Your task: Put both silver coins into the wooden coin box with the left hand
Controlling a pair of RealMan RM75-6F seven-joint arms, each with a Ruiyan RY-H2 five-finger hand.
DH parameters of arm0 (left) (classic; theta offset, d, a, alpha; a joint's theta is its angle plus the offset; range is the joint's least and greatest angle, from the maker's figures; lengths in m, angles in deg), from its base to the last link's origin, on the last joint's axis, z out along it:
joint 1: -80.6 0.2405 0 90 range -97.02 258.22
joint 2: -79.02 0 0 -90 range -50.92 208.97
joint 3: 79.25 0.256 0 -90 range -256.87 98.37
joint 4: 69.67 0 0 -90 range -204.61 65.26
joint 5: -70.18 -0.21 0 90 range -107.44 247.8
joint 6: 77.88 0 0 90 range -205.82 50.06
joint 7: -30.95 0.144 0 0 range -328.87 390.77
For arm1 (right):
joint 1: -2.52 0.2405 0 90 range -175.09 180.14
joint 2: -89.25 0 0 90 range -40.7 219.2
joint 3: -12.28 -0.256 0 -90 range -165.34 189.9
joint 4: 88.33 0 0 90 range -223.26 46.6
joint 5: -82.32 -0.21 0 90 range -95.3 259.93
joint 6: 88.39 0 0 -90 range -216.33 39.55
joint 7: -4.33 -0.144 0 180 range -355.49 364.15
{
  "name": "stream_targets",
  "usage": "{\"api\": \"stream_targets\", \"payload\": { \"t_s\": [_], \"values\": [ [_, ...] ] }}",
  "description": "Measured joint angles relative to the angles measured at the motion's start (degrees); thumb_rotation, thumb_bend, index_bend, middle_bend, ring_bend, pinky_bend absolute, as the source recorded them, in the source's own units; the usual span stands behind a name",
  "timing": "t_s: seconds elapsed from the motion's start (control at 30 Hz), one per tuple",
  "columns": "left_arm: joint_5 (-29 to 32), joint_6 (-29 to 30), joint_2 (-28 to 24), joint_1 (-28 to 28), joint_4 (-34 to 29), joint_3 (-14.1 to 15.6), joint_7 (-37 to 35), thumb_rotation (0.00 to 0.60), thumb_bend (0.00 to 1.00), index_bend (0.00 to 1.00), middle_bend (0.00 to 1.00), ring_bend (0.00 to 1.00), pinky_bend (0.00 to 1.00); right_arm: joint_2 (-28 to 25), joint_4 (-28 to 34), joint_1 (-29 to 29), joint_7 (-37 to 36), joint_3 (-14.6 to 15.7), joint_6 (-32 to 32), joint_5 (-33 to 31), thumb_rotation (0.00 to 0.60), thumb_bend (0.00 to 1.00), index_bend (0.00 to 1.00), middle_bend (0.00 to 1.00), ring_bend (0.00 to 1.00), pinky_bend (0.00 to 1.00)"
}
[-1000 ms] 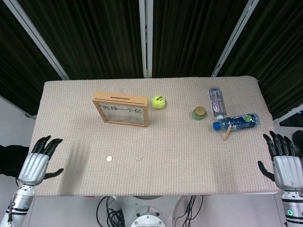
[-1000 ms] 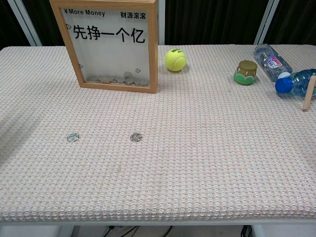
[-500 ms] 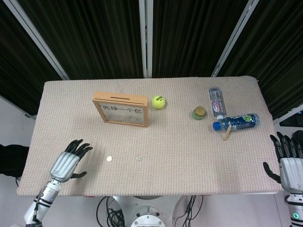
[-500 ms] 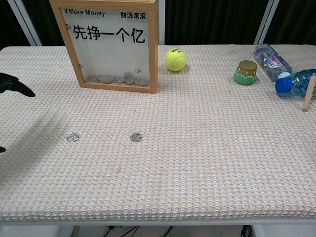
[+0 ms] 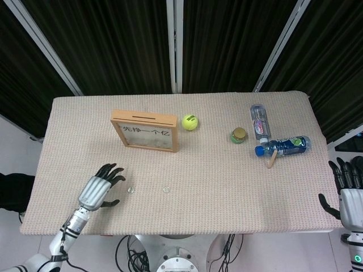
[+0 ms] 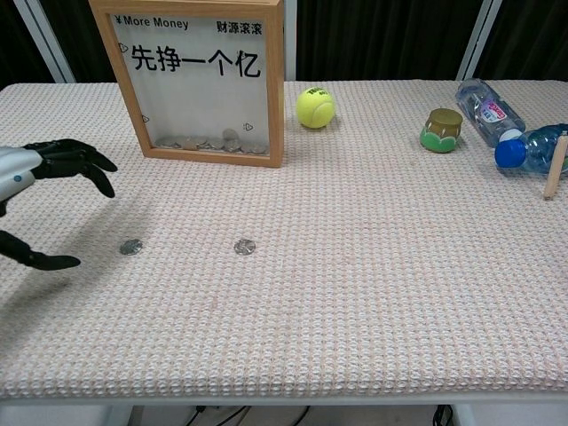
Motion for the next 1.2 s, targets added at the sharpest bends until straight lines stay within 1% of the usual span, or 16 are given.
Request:
{"api": "stream_targets", "payload": {
  "t_s": [0.23, 0.47, 0.63, 0.7, 1.1, 1.2],
  "values": [
    [0.44, -1.85, 2.04, -1.51, 1.43, 0.46, -0.22, 0.6, 0.13, 0.33, 0.15, 0.06, 0.11, -0.05, 0.07, -0.03, 0.05, -0.04, -0.39, -0.41, 0.6, 0.25, 0.0, 0.0, 0.0, 0.0],
    [1.39, -2.54, 3.73, -2.09, 2.57, 0.93, 1.43, 0.6, 0.13, 0.35, 0.15, 0.06, 0.11, -0.43, 0.32, -0.14, -0.23, -0.05, -0.8, -0.96, 0.6, 0.25, 0.0, 0.0, 0.0, 0.0],
    [1.99, -2.92, 4.1, -2.39, 2.89, 1.09, 1.88, 0.6, 0.22, 0.39, 0.15, 0.06, 0.1, -0.61, 0.14, -0.33, -0.68, -0.1, -0.85, -1.38, 0.6, 0.25, 0.0, 0.0, 0.0, 0.0],
    [2.22, -3.32, 4.18, -2.56, 3.03, 1.27, 2.11, 0.6, 0.23, 0.39, 0.15, 0.06, 0.1, -0.63, 0.01, -0.36, -0.95, -0.14, -0.91, -1.48, 0.6, 0.25, 0.0, 0.0, 0.0, 0.0],
    [4.12, -5.08, 4.73, -3.28, 3.58, 1.63, 3.59, 0.6, 0.24, 0.39, 0.15, 0.06, 0.09, -0.51, -0.77, -0.18, -1.66, -0.25, -1.71, -1.98, 0.6, 0.25, 0.0, 0.0, 0.0, 0.0],
    [4.8, -5.4, 4.76, -3.3, 3.46, 1.59, 4.1, 0.6, 0.24, 0.39, 0.15, 0.06, 0.09, -0.5, -0.88, -0.18, -1.76, -0.27, -1.87, -2.13, 0.6, 0.26, 0.0, 0.0, 0.0, 0.0]
  ]
}}
